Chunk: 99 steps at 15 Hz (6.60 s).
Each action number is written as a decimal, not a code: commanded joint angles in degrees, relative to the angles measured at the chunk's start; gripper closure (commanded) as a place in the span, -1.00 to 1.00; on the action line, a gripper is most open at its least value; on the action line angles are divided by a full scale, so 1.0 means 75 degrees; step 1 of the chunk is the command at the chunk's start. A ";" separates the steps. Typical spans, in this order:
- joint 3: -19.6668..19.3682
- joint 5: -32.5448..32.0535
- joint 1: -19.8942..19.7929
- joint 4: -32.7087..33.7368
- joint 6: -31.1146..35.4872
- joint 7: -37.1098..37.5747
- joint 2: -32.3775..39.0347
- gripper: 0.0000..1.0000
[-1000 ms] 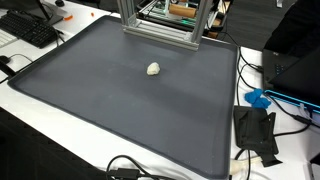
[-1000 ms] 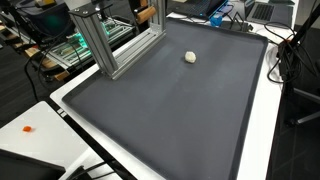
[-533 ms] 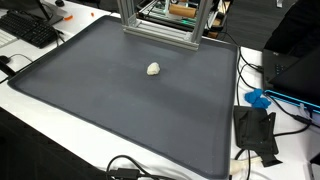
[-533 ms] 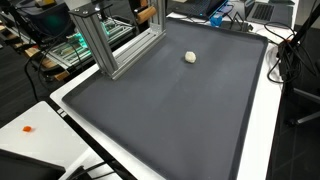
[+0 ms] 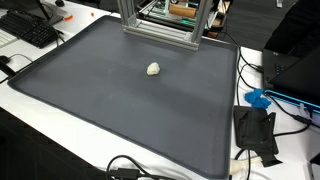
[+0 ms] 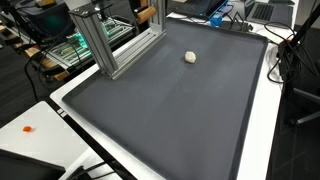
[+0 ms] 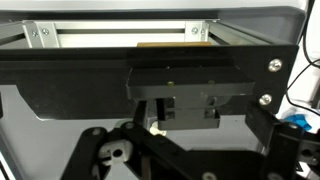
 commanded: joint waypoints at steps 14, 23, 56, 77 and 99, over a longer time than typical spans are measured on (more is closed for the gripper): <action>0.0103 -0.0092 0.0025 -0.0146 0.0125 -0.0241 0.0254 -1.00; 0.0229 -0.0472 -0.0110 0.0281 -0.0311 -0.0101 0.0568 -1.00; 0.0152 -0.0556 -0.0088 0.0537 -0.0939 0.0032 0.0878 0.56; 0.0116 -0.0918 -0.0452 0.1593 0.1118 -0.0017 0.1632 0.56; -0.0003 -0.2198 -0.0929 0.1874 0.4109 0.0063 0.4769 0.56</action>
